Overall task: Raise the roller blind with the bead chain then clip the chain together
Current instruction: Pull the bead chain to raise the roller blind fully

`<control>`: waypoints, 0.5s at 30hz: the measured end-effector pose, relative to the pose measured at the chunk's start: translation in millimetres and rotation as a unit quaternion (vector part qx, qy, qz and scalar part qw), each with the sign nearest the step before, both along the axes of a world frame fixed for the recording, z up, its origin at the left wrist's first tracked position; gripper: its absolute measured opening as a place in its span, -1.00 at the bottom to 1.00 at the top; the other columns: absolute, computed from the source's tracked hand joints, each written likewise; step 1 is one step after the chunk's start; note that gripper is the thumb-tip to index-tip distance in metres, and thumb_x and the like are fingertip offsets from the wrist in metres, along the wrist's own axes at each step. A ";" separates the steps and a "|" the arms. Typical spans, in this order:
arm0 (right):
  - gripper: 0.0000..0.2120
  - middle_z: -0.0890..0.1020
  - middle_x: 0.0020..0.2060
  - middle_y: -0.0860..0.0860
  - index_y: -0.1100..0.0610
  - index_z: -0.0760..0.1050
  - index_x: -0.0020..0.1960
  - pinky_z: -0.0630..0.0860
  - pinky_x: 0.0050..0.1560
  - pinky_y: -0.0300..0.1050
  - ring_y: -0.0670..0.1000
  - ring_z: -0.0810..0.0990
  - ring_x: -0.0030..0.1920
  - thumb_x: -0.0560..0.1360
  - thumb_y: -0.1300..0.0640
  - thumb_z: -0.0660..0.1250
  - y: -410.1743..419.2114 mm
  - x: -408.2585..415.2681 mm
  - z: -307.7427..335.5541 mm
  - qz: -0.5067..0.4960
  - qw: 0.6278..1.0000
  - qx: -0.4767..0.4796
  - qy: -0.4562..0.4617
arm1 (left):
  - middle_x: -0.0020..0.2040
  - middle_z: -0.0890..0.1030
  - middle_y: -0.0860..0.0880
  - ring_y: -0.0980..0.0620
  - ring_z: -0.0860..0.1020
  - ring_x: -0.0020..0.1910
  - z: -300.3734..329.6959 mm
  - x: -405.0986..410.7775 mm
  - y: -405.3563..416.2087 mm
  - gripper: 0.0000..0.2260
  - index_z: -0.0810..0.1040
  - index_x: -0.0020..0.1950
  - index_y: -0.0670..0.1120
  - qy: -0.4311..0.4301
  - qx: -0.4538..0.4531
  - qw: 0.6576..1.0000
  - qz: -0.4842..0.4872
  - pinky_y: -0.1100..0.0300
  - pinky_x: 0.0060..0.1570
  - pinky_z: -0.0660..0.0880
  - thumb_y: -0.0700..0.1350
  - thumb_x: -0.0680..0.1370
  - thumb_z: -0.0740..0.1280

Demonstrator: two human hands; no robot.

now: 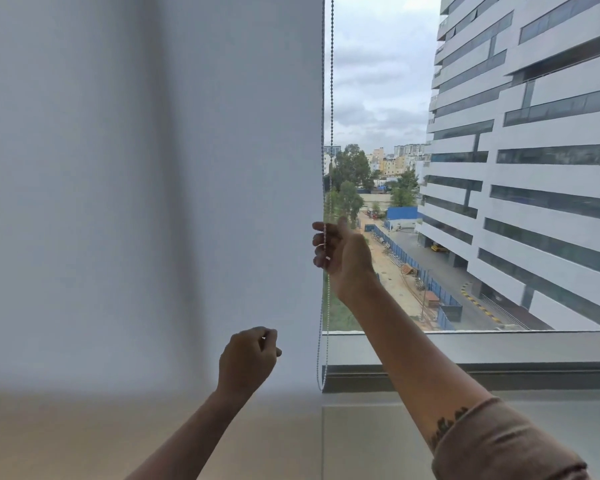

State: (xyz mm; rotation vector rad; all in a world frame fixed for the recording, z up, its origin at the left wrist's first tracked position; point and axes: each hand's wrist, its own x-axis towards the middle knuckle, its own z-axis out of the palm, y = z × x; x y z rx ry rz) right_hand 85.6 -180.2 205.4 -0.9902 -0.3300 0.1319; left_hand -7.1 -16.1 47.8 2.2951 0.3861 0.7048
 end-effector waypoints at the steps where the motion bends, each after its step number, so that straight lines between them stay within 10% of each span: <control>1: -0.48 0.52 -0.42 0.02 0.21 0.66 -0.05 0.16 -0.43 -0.14 -0.06 0.32 -0.50 0.78 -0.11 0.11 -1.6 -3.0 2.7 0.000 1.000 0.008 0.002 | -0.35 0.76 0.20 0.13 0.76 -0.27 5.5 0.8 -0.8 -0.72 0.72 -0.20 -0.02 -0.011 -0.014 1.000 -0.005 0.00 -0.06 0.71 -0.04 0.67 0.35; 7: -0.42 0.39 -0.55 -0.12 -0.01 0.44 -0.44 -0.10 -0.45 -0.12 -0.13 0.15 -0.61 0.71 -0.21 0.24 -15.7 -29.0 2.2 -0.017 0.996 0.081 0.023 | -0.33 0.80 0.10 0.15 0.78 -0.29 53.1 5.4 -14.0 -0.77 0.78 -0.14 -0.07 -0.110 -0.076 0.989 -0.057 0.01 -0.02 0.74 -0.11 0.67 0.41; 15: -0.45 0.18 -0.57 -0.11 -0.04 0.29 -0.44 0.01 -0.57 -0.25 -0.09 0.08 -0.62 0.72 -0.01 0.28 -24.9 -64.1 -12.9 -0.058 0.992 0.094 -0.057 | -0.18 0.84 -0.01 0.10 0.82 -0.15 148.1 4.7 -54.5 -0.77 0.79 0.05 -0.07 -0.208 -0.186 0.948 -0.156 0.15 0.08 0.70 -0.09 0.75 0.34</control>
